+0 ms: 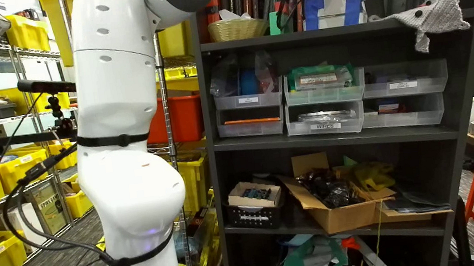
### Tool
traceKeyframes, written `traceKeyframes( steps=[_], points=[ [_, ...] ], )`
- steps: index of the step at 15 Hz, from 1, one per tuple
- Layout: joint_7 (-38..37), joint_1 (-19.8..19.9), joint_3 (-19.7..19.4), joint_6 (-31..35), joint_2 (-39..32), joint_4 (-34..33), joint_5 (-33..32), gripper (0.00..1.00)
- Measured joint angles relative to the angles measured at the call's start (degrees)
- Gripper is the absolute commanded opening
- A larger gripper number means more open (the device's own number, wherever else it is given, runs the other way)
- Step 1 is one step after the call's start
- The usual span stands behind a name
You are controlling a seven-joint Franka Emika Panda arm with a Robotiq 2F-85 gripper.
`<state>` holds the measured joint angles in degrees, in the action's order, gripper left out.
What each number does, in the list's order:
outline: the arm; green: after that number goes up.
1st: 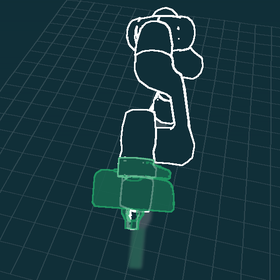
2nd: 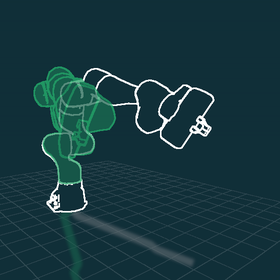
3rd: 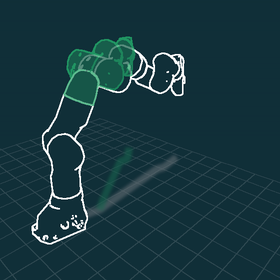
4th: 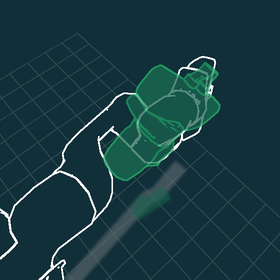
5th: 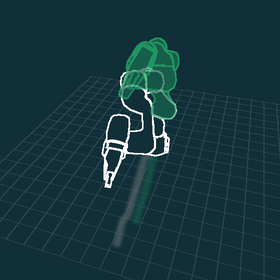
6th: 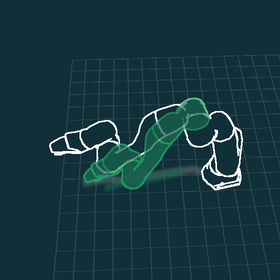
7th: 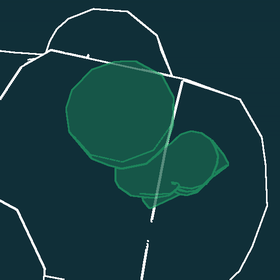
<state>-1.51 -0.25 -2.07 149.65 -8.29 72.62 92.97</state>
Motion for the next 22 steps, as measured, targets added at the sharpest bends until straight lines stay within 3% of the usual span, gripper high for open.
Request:
traceKeyframes(
  steps=[1,3,10,14,22],
  points=[
    [-0.02,0.00,0.00,0.62,-0.40,-0.85,-0.48,0.70],
    [-0.04,0.09,-0.04,1.41,-0.73,-2.06,-1.19,0.58],
    [-3.89,0.36,-0.82,1.94,-0.75,-2.98,-7.53,0.03],
    [-6.60,0.37,-1.43,1.94,-0.75,-2.88,-11.40,0.00],
    [-8.06,1.55,-2.14,1.94,-0.62,-3.11,-9.56,0.01]
  ],
)
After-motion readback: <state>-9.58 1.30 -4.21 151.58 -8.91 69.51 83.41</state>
